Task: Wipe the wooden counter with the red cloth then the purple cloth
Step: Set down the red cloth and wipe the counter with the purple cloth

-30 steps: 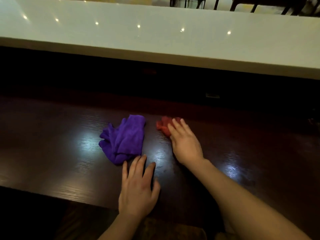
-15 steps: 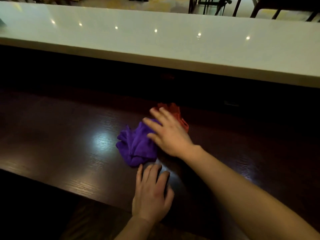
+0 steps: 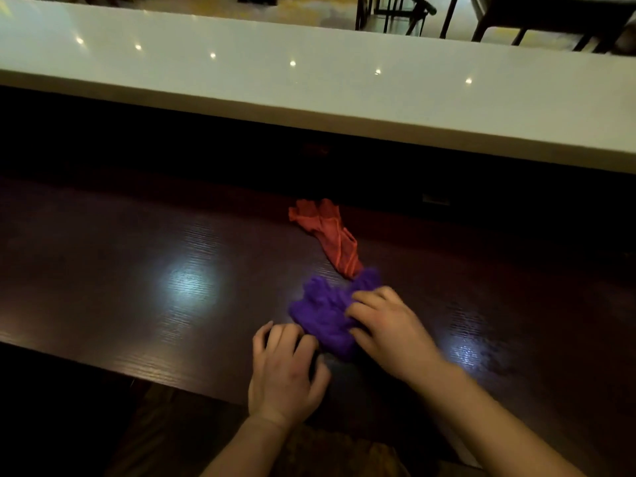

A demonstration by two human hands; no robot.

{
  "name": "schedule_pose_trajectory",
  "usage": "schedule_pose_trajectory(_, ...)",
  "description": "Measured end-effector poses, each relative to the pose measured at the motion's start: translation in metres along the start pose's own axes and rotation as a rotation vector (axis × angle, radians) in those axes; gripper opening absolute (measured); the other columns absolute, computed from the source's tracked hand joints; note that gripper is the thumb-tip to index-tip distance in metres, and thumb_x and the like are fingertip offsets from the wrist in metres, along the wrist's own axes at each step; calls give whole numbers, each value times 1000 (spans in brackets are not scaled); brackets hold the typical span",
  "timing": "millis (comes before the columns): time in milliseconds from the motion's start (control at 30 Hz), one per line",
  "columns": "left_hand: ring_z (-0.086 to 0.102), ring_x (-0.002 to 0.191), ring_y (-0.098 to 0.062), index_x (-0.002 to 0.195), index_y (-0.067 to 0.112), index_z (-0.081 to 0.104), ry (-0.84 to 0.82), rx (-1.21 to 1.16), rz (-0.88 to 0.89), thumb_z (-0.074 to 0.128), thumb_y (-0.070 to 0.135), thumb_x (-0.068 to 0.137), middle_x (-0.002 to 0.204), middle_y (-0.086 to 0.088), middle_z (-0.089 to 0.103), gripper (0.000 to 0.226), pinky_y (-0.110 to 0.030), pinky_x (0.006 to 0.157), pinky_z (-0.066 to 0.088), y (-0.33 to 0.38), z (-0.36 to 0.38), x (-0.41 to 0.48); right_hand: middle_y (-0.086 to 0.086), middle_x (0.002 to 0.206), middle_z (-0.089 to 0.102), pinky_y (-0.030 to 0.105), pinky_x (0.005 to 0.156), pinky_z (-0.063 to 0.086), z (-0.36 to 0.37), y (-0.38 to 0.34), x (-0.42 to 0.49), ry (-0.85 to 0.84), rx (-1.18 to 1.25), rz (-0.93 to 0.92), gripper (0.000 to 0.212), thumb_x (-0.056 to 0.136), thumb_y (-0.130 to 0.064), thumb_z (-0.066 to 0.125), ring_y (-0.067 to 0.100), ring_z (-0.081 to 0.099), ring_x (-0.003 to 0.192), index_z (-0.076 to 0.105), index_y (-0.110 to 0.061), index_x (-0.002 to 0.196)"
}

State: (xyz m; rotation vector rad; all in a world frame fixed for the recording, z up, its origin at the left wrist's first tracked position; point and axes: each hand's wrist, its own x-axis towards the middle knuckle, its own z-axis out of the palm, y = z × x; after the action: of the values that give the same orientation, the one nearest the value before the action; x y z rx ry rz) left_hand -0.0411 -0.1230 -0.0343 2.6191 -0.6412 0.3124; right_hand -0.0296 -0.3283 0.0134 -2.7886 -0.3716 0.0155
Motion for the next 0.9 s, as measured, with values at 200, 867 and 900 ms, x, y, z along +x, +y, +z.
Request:
schedule_pose_trajectory(200, 53, 112, -28, 103, 21, 54, -92, 55, -55, 54, 35, 79, 113, -6, 54, 28, -58, 107, 33, 1, 6, 3, 3, 142, 45, 42, 103, 39, 9, 3, -66, 72, 73, 335, 65, 73, -69, 53, 32, 42, 128, 44, -49, 134)
schedule_pose_trajectory(867, 18, 150, -24, 145, 29, 40, -278, 145, -108, 43, 47, 90, 159, -7, 31, 58, -59, 116, 15, -2, 11, 8, 12, 138, 54, 49, 111, 29, 5, 113, 127, 187, -160, 539, 50, 88, -38, 55, 39, 42, 127, 56, -22, 135)
schedule_pose_trajectory(900, 18, 149, -24, 145, 29, 40, -282, 148, -112, 43, 47, 90, 159, -7, 31, 58, -59, 116, 15, -2, 11, 8, 11, 139, 53, 48, 111, 30, 4, 108, 123, 167, -164, 516, 49, 88, -37, 54, 38, 41, 129, 57, -23, 134)
